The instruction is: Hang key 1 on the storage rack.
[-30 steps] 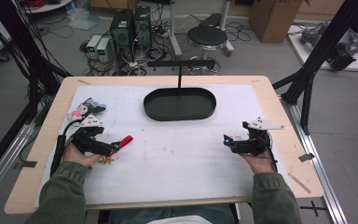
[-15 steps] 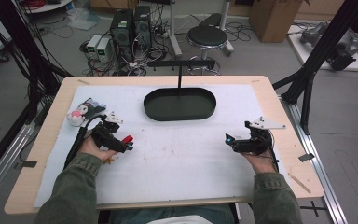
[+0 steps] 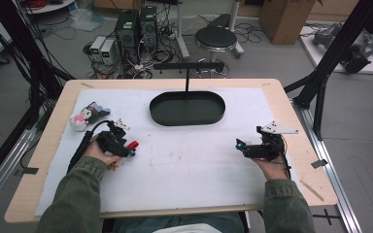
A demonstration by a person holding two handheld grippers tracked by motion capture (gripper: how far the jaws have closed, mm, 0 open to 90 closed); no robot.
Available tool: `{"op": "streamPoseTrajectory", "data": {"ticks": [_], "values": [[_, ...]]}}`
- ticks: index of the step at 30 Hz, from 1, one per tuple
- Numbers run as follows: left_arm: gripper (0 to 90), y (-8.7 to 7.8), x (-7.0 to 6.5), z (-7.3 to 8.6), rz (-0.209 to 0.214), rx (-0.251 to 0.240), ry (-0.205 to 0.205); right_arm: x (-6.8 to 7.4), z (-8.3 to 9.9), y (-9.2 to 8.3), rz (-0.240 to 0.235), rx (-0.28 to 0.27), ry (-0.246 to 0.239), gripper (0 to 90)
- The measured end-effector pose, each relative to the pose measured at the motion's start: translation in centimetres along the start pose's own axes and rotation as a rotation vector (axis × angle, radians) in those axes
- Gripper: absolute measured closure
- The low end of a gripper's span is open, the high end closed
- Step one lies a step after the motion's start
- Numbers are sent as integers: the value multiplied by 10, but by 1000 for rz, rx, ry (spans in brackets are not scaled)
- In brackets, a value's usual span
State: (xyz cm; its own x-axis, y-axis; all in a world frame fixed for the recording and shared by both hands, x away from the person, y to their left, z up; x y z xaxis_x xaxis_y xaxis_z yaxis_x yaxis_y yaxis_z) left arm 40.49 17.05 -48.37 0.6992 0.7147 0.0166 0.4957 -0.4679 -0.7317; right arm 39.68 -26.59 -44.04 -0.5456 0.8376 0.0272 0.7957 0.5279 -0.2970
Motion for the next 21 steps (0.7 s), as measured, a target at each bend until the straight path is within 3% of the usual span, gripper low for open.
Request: {"op": "streamPoseTrajectory", "data": {"ticks": [3, 5, 10, 14, 21], "values": [[673, 0, -5, -1, 16, -5, 1, -3, 2, 1, 11, 13, 1, 5], [740, -1, -7, -1, 14, -1, 3, -4, 2, 1, 13, 14, 8, 5], [746, -1, -4, -1, 42, -6, -53, -3, 1, 0, 7, 7, 4, 5], [748, -4, -1, -1, 50, -8, -51, -2, 2, 1, 3, 11, 3, 5], [748, -21, 3, -7, 37, -82, -80, -1, 2, 1, -2, 9, -2, 5]]}}
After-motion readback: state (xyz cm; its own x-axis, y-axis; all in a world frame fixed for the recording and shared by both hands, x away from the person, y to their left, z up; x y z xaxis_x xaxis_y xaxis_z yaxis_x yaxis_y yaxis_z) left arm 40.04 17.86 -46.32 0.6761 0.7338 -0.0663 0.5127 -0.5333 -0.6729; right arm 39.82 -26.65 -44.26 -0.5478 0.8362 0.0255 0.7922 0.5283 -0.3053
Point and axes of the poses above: each handheld gripper's, and its own axes: y roughly forward along the jaws, z roughly out of its underside, x roughly to its left, the point moved 7 cm from there along y, roughly forward along the jaws, and after that the axes turned 10 degrees about -x, right-handed, at the moved point
